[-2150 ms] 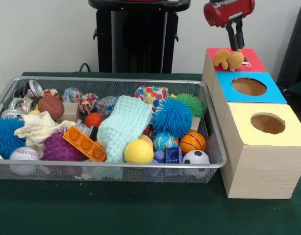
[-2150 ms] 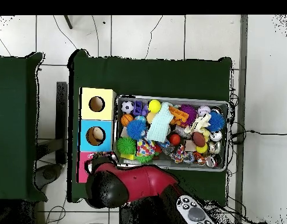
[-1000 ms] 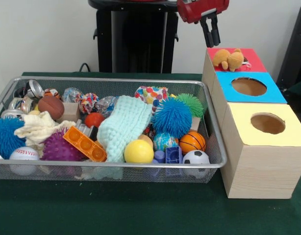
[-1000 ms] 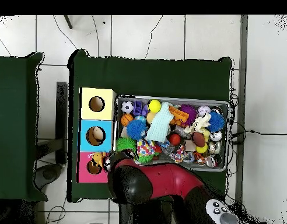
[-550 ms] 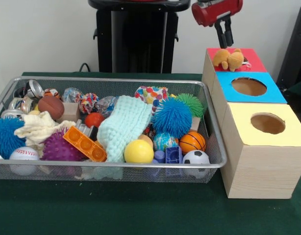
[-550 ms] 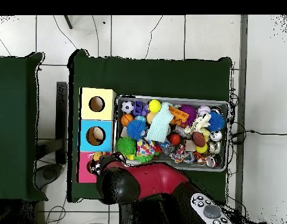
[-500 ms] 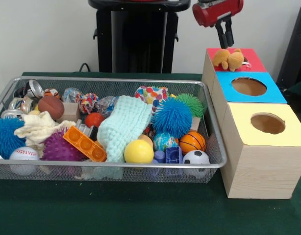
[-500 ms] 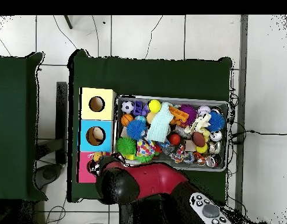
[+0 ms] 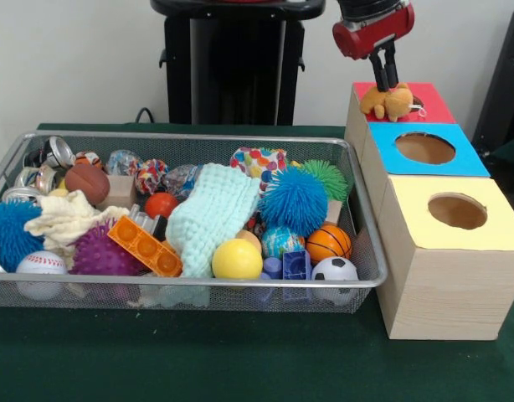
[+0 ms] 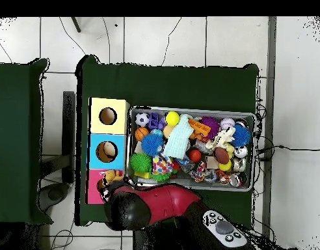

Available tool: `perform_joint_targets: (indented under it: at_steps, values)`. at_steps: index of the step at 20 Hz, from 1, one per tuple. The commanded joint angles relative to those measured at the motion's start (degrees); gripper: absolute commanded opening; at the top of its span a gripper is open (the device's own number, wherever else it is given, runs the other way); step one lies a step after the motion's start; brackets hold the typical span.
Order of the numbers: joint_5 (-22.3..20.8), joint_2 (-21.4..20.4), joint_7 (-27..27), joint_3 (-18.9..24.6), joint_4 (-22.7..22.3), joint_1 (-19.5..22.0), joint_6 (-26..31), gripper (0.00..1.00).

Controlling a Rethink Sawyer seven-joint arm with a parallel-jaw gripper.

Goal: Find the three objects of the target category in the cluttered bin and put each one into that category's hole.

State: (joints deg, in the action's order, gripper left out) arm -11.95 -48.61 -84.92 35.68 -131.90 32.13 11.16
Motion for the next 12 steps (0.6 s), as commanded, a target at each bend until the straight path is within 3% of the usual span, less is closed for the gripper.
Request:
perform_joint_targets:
  at_steps: [1,12]
  values:
    - [-3.7,2.8,-5.2,-3.2,5.2,1.1,-2.9,0.00]
    - [-2.7,0.8,-5.1,-0.7,4.1,2.5,-0.3,0.00]
